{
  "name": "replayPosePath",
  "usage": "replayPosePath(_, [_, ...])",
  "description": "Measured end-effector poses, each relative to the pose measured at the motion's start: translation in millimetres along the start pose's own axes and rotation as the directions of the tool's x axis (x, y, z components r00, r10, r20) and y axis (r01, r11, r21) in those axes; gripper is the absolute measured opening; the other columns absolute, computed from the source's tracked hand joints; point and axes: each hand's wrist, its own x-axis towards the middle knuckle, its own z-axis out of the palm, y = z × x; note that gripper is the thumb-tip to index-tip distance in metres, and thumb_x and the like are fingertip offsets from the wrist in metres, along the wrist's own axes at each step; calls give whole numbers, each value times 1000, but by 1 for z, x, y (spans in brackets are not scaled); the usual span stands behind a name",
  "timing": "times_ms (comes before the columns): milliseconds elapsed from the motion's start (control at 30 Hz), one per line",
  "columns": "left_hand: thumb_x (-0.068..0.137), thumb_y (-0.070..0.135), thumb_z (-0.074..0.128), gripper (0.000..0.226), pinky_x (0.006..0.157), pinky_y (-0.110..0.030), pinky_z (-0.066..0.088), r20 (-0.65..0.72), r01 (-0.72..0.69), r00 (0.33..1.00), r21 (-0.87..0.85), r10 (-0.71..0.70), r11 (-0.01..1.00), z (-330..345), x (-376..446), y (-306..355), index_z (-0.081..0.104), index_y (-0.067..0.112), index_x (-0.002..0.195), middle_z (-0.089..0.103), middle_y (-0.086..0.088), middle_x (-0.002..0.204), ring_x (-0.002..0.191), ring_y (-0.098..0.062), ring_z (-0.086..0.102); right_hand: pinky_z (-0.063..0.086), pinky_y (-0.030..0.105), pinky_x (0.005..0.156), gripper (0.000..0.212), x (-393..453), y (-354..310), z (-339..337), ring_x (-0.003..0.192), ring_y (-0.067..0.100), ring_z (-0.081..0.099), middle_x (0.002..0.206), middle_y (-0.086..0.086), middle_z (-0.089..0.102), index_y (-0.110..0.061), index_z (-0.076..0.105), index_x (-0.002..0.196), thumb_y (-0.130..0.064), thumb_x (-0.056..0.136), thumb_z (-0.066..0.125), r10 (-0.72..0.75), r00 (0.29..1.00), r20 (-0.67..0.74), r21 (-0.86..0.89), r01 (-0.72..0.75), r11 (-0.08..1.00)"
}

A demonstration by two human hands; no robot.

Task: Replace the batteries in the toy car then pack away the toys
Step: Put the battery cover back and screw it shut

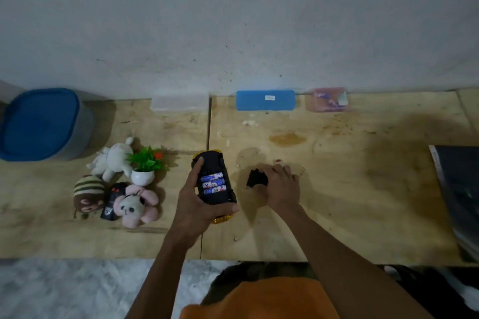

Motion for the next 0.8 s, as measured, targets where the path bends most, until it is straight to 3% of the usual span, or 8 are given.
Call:
replayPosePath(133, [46,1,96,129,80,-27,60,-4,2,1000,-10,-2,1000,0,1,3,33,30,155,50,9,145,115,-10,65,35,41,104,46,8,-1,3,129,25,39,133,-1,52,-27,56,130,-47,90,65,15,1000,17,-38,-14,999])
replayPosePath(267, [46,0,97,130,81,-28,60,7,-6,1000,-12,6,1000,1,1,3,33,31,155,50,8,146,116,-12,65,36,39,102,44,12,-3,3,128,24,43,130,-2,56,-25,56,126,-43,88,70,46,999,-4,-8,-46,999])
replayPosePath(533, [49,-4,95,127,77,-22,59,18,-30,999,-17,31,999,-3,-5,9,33,29,154,48,9,146,114,-1,63,41,37,98,51,17,-6,1,119,24,50,120,0,64,-24,65,121,-41,76,82,162,987,-7,95,-160,982])
replayPosePath(800, [43,9,97,130,85,-32,60,13,-29,1000,-19,29,999,-7,-10,7,33,31,154,48,6,148,119,-13,62,37,34,81,25,17,-4,3,107,25,53,108,2,67,-31,70,111,-38,87,71,203,978,-45,143,-194,970])
